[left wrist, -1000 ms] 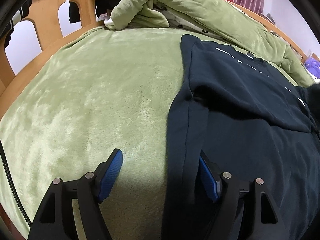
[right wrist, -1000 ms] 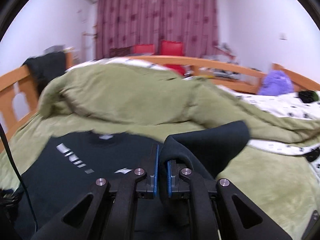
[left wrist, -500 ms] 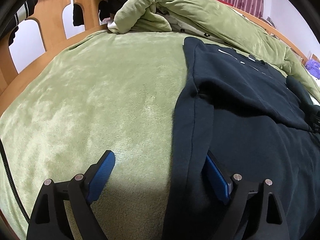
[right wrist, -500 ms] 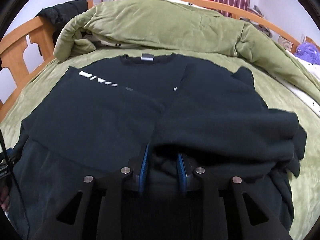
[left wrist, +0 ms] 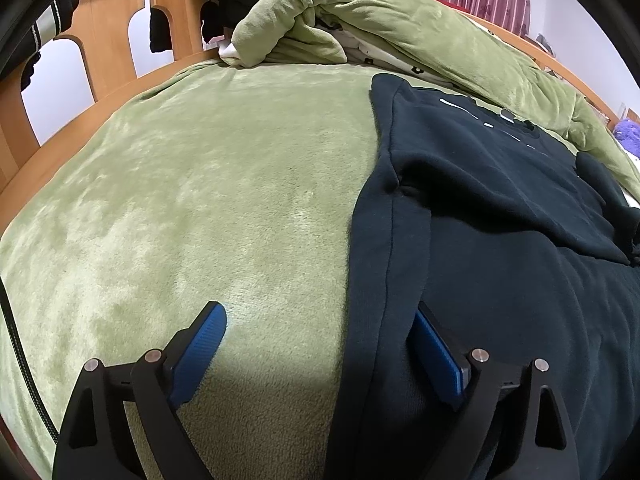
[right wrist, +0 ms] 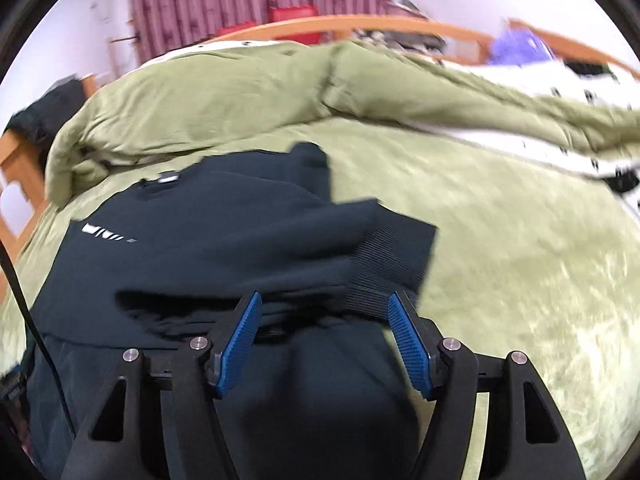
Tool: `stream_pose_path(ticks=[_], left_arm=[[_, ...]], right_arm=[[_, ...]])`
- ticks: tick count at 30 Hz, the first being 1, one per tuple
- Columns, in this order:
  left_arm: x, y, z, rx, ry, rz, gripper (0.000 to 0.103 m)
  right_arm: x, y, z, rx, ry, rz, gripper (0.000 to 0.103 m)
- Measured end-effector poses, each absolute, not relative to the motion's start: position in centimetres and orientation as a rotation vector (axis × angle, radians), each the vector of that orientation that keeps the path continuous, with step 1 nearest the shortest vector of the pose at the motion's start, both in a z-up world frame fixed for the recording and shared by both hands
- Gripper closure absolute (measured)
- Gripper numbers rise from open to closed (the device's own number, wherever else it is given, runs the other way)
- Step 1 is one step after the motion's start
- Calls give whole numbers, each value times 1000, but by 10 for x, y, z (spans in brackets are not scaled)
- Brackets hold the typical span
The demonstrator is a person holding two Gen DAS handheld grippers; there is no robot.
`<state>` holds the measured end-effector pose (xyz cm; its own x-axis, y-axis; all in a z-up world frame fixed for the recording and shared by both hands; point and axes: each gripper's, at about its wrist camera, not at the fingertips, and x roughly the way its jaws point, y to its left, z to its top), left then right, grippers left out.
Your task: Fold small clothes
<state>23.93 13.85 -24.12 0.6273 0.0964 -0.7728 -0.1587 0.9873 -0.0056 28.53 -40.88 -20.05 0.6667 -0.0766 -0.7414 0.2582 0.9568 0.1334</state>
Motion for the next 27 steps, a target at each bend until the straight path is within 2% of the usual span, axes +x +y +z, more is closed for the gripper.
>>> stream_pose_path(ticks=[10, 14, 27], left_arm=[[241, 139, -242, -80, 887, 146, 10], [241, 139, -242, -80, 888, 146, 10], [242, 140, -242, -83, 887, 143, 9]], right_arm=[[308, -438, -243, 374, 861, -206, 38], [322, -448, -253, 452, 872, -201, 31], [330, -450, -225, 618, 715, -101, 31]])
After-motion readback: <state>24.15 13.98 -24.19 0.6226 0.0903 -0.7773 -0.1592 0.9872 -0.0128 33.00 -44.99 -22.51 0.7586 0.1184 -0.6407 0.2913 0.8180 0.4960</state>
